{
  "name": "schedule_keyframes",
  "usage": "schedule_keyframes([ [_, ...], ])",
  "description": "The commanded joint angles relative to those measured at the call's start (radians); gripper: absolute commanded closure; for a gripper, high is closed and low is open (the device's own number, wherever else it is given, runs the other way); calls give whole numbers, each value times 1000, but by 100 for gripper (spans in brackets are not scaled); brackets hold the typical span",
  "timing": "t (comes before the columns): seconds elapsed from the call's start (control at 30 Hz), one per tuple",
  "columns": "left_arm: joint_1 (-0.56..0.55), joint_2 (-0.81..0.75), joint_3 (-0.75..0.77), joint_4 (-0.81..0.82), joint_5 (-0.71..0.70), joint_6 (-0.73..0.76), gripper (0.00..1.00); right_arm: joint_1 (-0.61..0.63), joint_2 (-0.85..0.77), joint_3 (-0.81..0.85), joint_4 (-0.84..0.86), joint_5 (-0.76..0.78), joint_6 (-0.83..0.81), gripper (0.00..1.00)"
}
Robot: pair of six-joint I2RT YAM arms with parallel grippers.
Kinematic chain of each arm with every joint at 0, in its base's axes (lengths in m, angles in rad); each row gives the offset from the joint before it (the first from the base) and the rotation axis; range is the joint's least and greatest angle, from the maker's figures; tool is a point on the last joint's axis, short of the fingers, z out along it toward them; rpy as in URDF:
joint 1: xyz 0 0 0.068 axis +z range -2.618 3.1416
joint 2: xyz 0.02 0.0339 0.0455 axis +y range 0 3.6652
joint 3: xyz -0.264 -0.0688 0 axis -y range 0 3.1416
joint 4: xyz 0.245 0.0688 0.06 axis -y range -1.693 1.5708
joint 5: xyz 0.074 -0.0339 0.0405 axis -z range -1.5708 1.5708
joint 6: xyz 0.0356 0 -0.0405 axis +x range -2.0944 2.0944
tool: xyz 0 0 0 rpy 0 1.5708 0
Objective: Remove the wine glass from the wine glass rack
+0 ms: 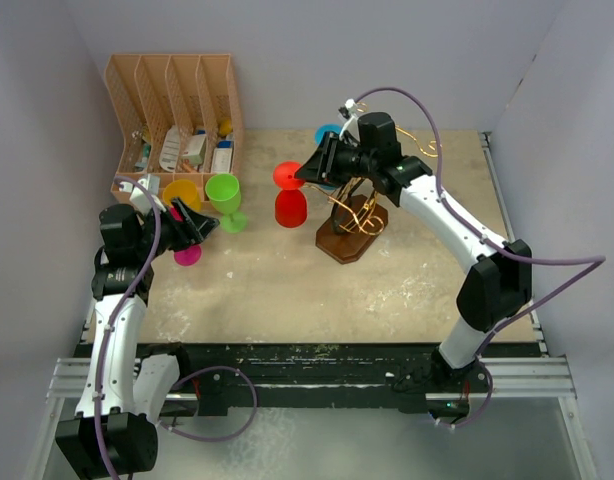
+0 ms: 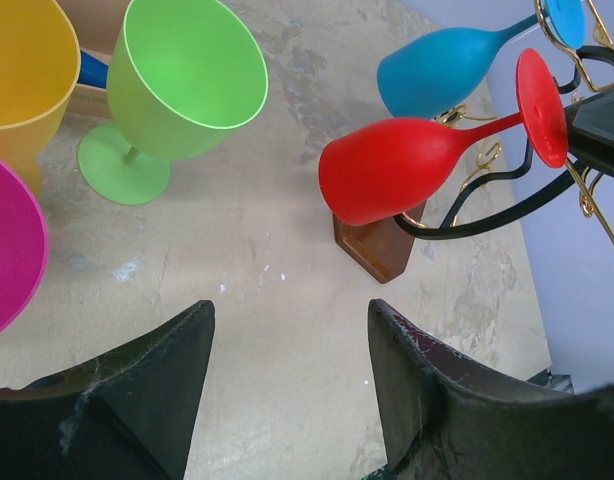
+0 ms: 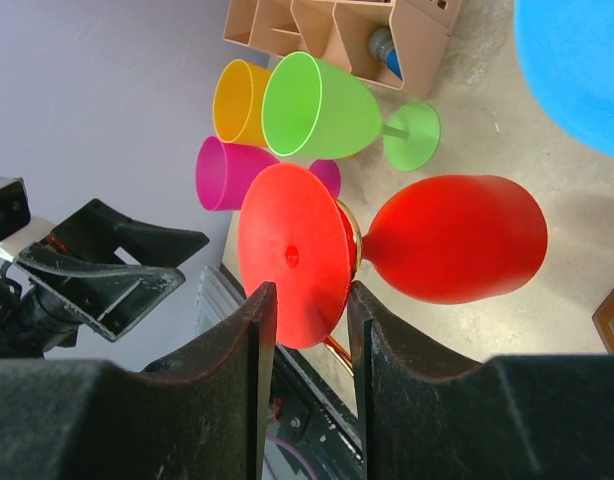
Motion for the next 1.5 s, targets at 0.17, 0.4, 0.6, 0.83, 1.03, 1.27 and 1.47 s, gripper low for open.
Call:
schedule_keyframes([
  [0.17, 4, 1, 36, 36, 1, 19, 34, -4, -17, 29, 92, -10, 25, 64],
  [0.4, 4, 1, 36, 37, 1, 19, 34, -4, -22, 35, 93, -11, 20, 65],
  [0.6, 4, 3, 33, 48, 16, 16, 34, -4, -15, 40, 100, -20, 16, 65],
  [0.83, 4, 2, 34, 47, 12, 16, 34, -2, -10, 38, 114, -24, 14, 72],
  [1.03, 4, 1, 35, 45, 10, 19, 34, -2, 1, 39, 115, -29, 24, 87],
  [1.27, 4, 0, 37, 42, 6, 21, 34, -4, -19, -1, 155, -56, 66, 100],
  [1.47, 4, 0, 37, 40, 6, 22, 34, -5, -32, -40, 225, -67, 114, 100],
])
